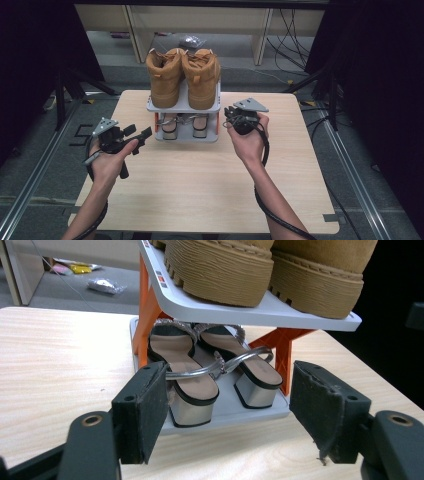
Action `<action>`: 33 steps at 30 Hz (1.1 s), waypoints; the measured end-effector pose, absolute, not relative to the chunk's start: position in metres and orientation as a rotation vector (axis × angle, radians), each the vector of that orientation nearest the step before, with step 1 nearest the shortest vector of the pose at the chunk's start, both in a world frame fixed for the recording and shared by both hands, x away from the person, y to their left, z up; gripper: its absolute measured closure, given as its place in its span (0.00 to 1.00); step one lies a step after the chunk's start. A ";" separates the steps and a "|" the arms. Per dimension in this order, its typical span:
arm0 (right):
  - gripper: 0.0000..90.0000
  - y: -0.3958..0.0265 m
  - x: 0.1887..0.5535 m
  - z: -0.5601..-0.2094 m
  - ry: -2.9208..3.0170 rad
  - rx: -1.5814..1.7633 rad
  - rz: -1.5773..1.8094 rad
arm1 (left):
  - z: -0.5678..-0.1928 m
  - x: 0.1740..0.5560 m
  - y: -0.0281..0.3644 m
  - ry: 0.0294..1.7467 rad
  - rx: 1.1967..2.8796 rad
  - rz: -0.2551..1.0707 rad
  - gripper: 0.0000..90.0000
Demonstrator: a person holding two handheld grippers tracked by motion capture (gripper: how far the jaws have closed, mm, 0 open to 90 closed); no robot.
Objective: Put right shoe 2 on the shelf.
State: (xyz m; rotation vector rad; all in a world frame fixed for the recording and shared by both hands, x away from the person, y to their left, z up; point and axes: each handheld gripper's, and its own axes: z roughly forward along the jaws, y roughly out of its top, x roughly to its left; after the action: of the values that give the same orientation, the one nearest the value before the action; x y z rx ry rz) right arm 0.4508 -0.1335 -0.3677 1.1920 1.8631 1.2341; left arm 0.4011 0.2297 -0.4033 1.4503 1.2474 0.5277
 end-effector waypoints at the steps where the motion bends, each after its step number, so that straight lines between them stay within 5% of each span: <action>1: 0.88 -0.136 0.450 -0.368 1.862 1.191 1.228 | -0.404 0.401 0.229 1.246 1.452 0.530 0.34; 13: 0.72 -0.178 0.428 -0.382 1.880 1.235 1.162 | -0.418 0.391 0.239 1.216 1.483 0.618 0.34; 33: 0.61 -0.255 0.382 -0.437 1.828 1.383 1.094 | -0.453 0.369 0.267 1.247 1.455 0.713 0.33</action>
State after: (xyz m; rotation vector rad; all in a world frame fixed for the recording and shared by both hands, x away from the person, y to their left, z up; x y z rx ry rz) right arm 0.3819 -0.2548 -0.4371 1.3831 1.8277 1.0938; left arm 0.3694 0.2667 -0.4529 1.4545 1.2474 0.7132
